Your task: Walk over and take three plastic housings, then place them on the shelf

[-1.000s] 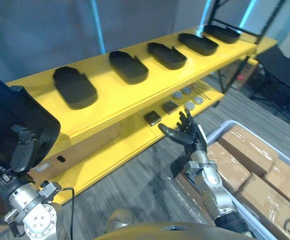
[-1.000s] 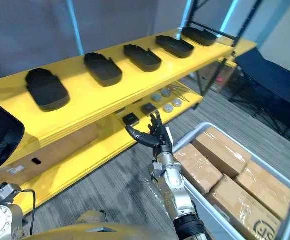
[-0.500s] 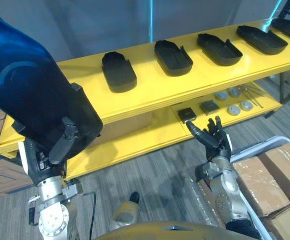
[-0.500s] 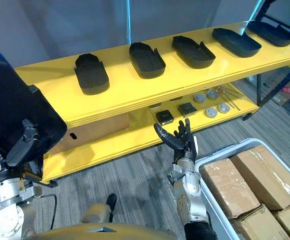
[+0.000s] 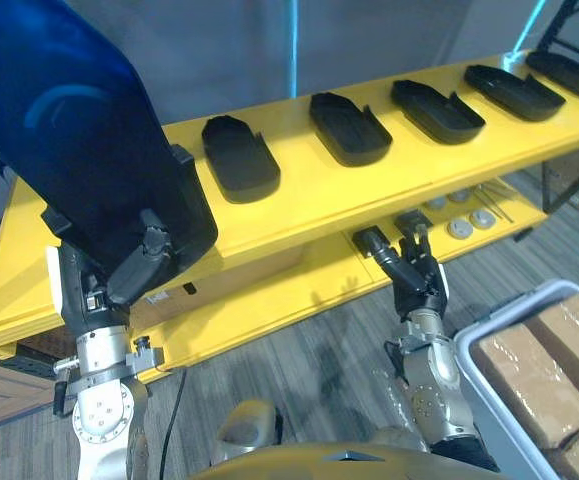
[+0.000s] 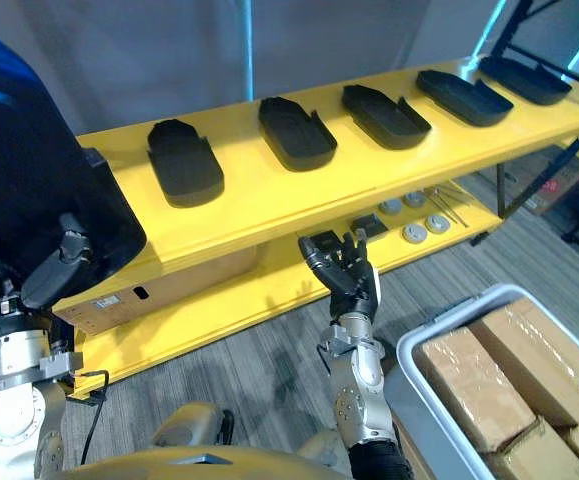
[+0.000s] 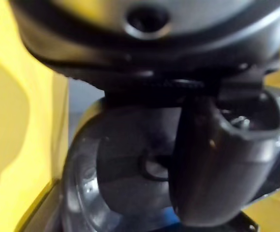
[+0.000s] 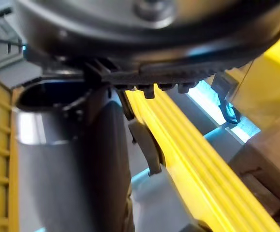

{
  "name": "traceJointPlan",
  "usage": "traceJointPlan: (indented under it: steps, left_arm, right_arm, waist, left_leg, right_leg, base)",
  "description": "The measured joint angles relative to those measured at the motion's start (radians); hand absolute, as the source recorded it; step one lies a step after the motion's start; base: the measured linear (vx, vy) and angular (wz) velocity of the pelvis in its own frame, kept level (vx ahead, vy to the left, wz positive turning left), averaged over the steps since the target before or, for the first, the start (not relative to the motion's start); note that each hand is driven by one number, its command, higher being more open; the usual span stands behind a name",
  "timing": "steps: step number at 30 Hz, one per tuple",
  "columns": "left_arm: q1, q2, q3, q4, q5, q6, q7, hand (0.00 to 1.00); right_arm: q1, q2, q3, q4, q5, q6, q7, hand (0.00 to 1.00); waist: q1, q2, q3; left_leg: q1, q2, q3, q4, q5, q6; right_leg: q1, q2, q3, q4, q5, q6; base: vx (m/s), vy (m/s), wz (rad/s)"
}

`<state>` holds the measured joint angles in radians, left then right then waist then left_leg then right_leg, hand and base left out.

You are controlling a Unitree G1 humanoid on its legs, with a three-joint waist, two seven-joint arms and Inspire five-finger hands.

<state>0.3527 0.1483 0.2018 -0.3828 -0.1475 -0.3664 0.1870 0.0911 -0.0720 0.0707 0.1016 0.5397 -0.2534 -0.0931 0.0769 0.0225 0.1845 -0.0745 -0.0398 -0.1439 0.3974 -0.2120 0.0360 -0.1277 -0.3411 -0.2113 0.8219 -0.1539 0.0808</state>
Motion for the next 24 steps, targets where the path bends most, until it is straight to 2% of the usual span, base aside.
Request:
traceJointPlan:
  steps: [2, 3, 5, 6, 7, 9, 11, 13, 14, 16, 17, 18, 20, 23, 24]
  left_arm:
    - [-0.03, 0.005, -0.003, 0.001, -0.001, 0.0, 0.015, 0.0]
    - [-0.076, 0.008, -0.027, 0.009, -0.005, 0.0, 0.039, 0.0]
    - [-0.106, 0.008, -0.054, 0.031, -0.005, 0.0, 0.05, 0.0]
    - [-0.11, 0.009, -0.093, 0.038, -0.005, 0.001, 0.053, 0.0]
    - [-0.107, -0.006, -0.115, 0.045, -0.003, 0.002, 0.053, 0.0]
    - [-0.094, -0.024, -0.151, 0.046, 0.003, 0.02, 0.047, 0.0]
    - [-0.087, -0.024, -0.153, 0.045, 0.015, 0.021, 0.028, 0.0]
    - [-0.071, -0.025, -0.14, 0.048, 0.003, 0.021, 0.015, 0.0]
    - [-0.064, -0.026, -0.136, 0.049, -0.003, 0.021, 0.012, 0.0]
    - [-0.054, -0.029, -0.115, 0.06, -0.008, 0.021, -0.015, 0.0]
    - [-0.054, -0.029, -0.108, 0.067, -0.01, 0.021, -0.033, 0.0]
    - [-0.054, -0.029, -0.108, 0.067, -0.021, 0.018, -0.056, 0.0]
    - [-0.055, -0.029, -0.109, 0.067, -0.047, 0.011, -0.087, 0.0]
    - [-0.048, -0.031, -0.109, 0.067, -0.072, 0.01, -0.093, 0.0]
    - [-0.042, -0.032, -0.112, 0.066, -0.08, 0.01, -0.096, 0.0]
  right_arm:
    - [0.0, -0.009, -0.017, -0.049, -0.005, 0.011, 0.001, 1.0]
    - [0.001, -0.041, -0.055, -0.136, -0.001, 0.011, 0.021, 1.0]
    - [0.001, -0.088, -0.077, -0.213, -0.002, 0.006, 0.039, 1.0]
    - [-0.002, -0.12, -0.076, -0.292, -0.006, -0.013, 0.04, 1.0]
    - [-0.022, -0.138, -0.071, -0.322, -0.019, -0.034, 0.041, 1.0]
    - [-0.11, -0.176, -0.051, -0.355, -0.024, -0.068, 0.044, 1.0]
    - [-0.183, -0.201, -0.041, -0.378, -0.022, -0.101, 0.062, 1.0]
    - [-0.247, -0.218, -0.059, -0.433, -0.022, -0.136, 0.126, 1.0]
    - [-0.254, -0.22, -0.066, -0.444, -0.022, -0.14, 0.141, 1.0]
    - [-0.254, -0.223, -0.094, -0.464, -0.023, -0.139, 0.174, 1.0]
    - [-0.238, -0.226, -0.115, -0.467, -0.024, -0.136, 0.177, 1.0]
    - [-0.205, -0.226, -0.149, -0.469, -0.024, -0.127, 0.174, 1.0]
    - [-0.139, -0.216, -0.198, -0.465, -0.024, -0.123, 0.173, 1.0]
    - [-0.043, -0.136, -0.222, -0.458, -0.023, -0.123, 0.177, 1.0]
    - [-0.002, -0.092, -0.223, -0.455, -0.022, -0.123, 0.182, 1.0]
  waist:
    - [-0.006, 0.002, -0.002]
    - [-0.024, -0.002, -0.008]
    - [-0.052, 0.001, -0.01]
    - [-0.054, -0.021, -0.023]
    - [-0.053, -0.016, -0.029]
    - [-0.046, 0.018, -0.048]
    - [-0.028, 0.027, -0.055]
    - [0.004, 0.022, -0.061]
    - [0.005, 0.021, -0.061]
    - [0.0, 0.017, -0.061]
    - [-0.003, 0.012, -0.061]
    - [-0.006, 0.007, -0.064]
    - [-0.006, 0.001, -0.064]
    - [-0.008, -0.004, -0.062]
    - [-0.029, -0.005, -0.062]
  left_leg:
    - [0.011, -0.003, -0.035, -0.028, 0.014, -0.006]
    - [0.013, -0.012, -0.104, -0.038, 0.017, -0.008]
    - [0.015, -0.036, -0.18, -0.035, 0.018, -0.014]
    - [0.019, -0.072, -0.211, -0.03, 0.008, -0.031]
    - [0.02, -0.075, -0.219, -0.024, -0.008, -0.051]
    - [0.015, -0.03, -0.191, -0.023, -0.015, -0.061]
    - [0.032, 0.002, -0.167, -0.054, -0.015, -0.061]
    - [0.038, 0.019, -0.161, -0.087, 0.0, -0.074]
    - [0.037, 0.019, -0.16, -0.09, 0.004, -0.076]
    - [0.027, 0.02, -0.111, -0.089, 0.02, -0.078]
    - [0.024, 0.022, -0.048, -0.09, 0.034, -0.074]
    - [0.015, 0.023, 0.013, -0.093, 0.047, -0.064]
    - [0.015, 0.018, 0.049, -0.121, 0.068, -0.042]
    - [0.03, 0.002, 0.062, -0.177, 0.094, -0.036]
    - [0.042, 0.019, 0.13, -0.194, 0.085, -0.03]
  right_leg:
    - [-0.005, 0.077, 0.027, -0.136, -0.042, -0.003]
    - [-0.015, 0.192, 0.12, -0.337, -0.059, -0.007]
    - [-0.014, 0.248, 0.208, -0.431, -0.051, -0.009]
    - [-0.01, 0.245, 0.234, -0.507, 0.073, -0.02]
    - [0.008, 0.233, 0.201, -0.51, 0.059, -0.003]
    - [0.063, 0.255, 0.135, -0.568, 0.065, -0.012]
    - [0.092, 0.275, 0.104, -0.599, 0.07, -0.021]
    - [0.113, 0.283, 0.077, -0.631, 0.071, -0.03]
    - [0.121, 0.282, 0.066, -0.639, 0.071, -0.031]
    - [0.157, 0.271, 0.019, -0.666, 0.071, -0.034]
    - [0.184, 0.26, -0.012, -0.684, 0.071, -0.035]
    - [0.203, 0.25, -0.044, -0.697, 0.071, -0.035]
    - [0.208, 0.237, -0.067, -0.701, 0.07, -0.036]
    - [0.21, 0.216, -0.065, -0.701, 0.07, -0.036]
    - [0.219, 0.208, -0.065, -0.701, 0.071, -0.034]
  base:
    - [0.22, -0.04, 0.9]
    - [0.23, -0.098, 1.21]
    - [0.24, -0.149, 1.55]
    - [0.32, -0.246, 1.47]
    - [0.31, -0.243, 1.08]
    - [0.19, -0.161, 0.75]
    - [0.13, -0.133, 0.52]
    - [0.09, -0.085, 0.37]
    - [0.07, -0.041, 0.56]
    - [0.05, -0.006, 0.66]
    - [0.02, 0.017, 0.83]
    - [0.0, 0.023, 0.86]
    - [-0.04, 0.077, 0.65]
    - [-0.05, 0.071, 0.16]
    - [-0.09, 0.084, 0.01]
